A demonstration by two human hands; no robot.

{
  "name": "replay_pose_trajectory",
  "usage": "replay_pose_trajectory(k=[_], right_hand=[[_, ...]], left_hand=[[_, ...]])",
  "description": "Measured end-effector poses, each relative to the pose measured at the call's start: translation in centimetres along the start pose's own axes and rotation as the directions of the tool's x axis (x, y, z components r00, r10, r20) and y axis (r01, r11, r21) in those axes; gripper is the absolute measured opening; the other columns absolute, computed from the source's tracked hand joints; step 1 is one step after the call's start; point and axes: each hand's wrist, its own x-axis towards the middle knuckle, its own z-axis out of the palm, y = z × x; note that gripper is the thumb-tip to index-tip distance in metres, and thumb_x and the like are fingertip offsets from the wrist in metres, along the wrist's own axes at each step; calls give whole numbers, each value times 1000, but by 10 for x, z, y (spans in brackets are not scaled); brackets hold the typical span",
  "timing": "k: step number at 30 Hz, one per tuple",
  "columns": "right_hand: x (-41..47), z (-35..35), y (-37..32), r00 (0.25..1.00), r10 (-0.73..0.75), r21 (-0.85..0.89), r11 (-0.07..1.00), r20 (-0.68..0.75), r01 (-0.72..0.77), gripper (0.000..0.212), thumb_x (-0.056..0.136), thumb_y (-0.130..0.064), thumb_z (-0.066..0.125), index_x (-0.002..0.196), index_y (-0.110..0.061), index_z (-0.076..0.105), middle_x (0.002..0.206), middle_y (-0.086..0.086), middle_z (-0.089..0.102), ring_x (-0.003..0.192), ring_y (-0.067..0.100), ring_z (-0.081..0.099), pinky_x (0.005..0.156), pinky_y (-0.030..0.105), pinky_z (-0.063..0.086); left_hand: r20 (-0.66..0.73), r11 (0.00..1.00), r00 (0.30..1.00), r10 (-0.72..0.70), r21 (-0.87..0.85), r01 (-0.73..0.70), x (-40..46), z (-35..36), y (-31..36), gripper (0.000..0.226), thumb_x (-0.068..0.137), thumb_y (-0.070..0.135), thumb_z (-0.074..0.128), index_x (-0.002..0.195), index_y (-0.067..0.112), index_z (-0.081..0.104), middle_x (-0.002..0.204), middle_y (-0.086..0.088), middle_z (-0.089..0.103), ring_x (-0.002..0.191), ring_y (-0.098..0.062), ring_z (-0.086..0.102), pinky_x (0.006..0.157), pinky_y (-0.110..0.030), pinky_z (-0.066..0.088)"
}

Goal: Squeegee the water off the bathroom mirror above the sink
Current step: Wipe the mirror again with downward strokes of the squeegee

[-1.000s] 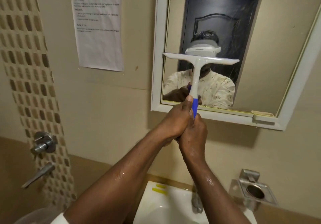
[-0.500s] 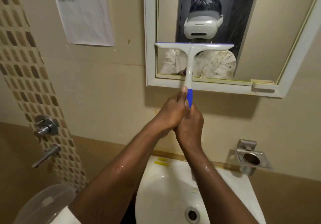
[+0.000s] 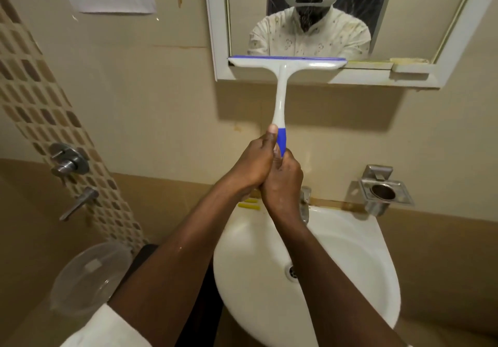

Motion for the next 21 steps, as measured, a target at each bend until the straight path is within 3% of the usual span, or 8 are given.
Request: replay_pose_trajectory(k=[6,9,16,21], right_hand=[[0,0,0,1000,28,-32,999,-8,-28,36,100,-39,34,88,-14,57,63,-10,55,55,1,53,47,10,32],[-1,0,-3,999,33,-17,999,-18,-34,34,100,-38,35,83,-16,54,61,-10,54,56,-6,56,46,8,37],[-3,-2,-9,998,60,-20,998,-17,-61,34,100,-39,35,82,-17,55,64,-8,57,60,6,55,53,24,39],[-5,-3,-16,996,92,20,996,-8,-92,34,99,-40,36,86,-18,58,65,-7,61,59,5,59,52,20,40]], left_hand=[[14,999,1000,-19,-32,19,-3,0,1,53,99,51,25,63,17,44,59,1,46,53,-11,43,62,-30,38],[19,998,999,-37,-44,37,-5,0,5,53,99,52,25,64,18,46,59,2,47,52,-10,44,60,-27,39],[29,996,998,-54,-68,56,-12,-2,11,53,98,54,27,66,20,51,60,5,51,49,-5,49,58,-24,41],[13,994,997,-73,-79,74,-16,-4,19,50,98,54,29,71,20,55,65,2,54,56,-9,51,61,-26,42]])
